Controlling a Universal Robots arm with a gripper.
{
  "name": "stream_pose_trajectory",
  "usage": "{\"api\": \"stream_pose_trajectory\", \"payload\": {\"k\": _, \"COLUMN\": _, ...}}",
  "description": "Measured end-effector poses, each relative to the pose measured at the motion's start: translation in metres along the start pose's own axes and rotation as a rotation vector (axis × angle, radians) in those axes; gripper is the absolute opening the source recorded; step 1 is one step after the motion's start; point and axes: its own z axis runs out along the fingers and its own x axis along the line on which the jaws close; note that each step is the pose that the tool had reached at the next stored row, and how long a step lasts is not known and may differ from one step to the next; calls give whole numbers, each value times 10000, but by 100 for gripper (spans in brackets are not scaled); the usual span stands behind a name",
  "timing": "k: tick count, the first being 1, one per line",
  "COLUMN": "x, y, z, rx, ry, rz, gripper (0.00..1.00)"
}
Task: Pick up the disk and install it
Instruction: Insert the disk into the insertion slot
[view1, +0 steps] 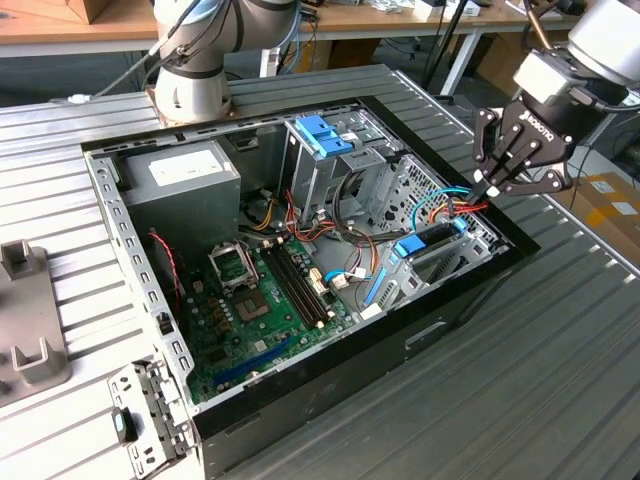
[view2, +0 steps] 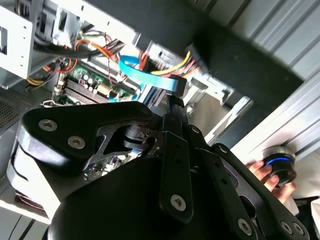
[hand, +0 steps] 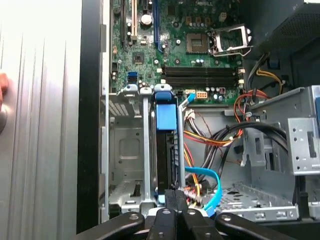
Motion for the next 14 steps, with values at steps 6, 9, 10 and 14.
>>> {"api": "stream_pose_trajectory", "payload": {"k": 6, "x": -6, "y": -259, "z": -30, "rx": 1, "ry": 1, "rz": 0, "gripper": 10}}
{"api": "stream_pose_trajectory", "payload": {"k": 9, "x": -8, "y": -315, "z": -38, "rx": 1, "ry": 2, "rz": 0, "gripper": 10}}
{"api": "stream_pose_trajectory", "payload": {"k": 10, "x": -8, "y": -317, "z": -38, "rx": 2, "ry": 0, "rz": 0, "gripper": 10}}
{"api": "stream_pose_trajectory", "payload": {"k": 14, "x": -8, "y": -319, "z": -38, "rx": 0, "ry": 0, "rz": 0, "gripper": 10}}
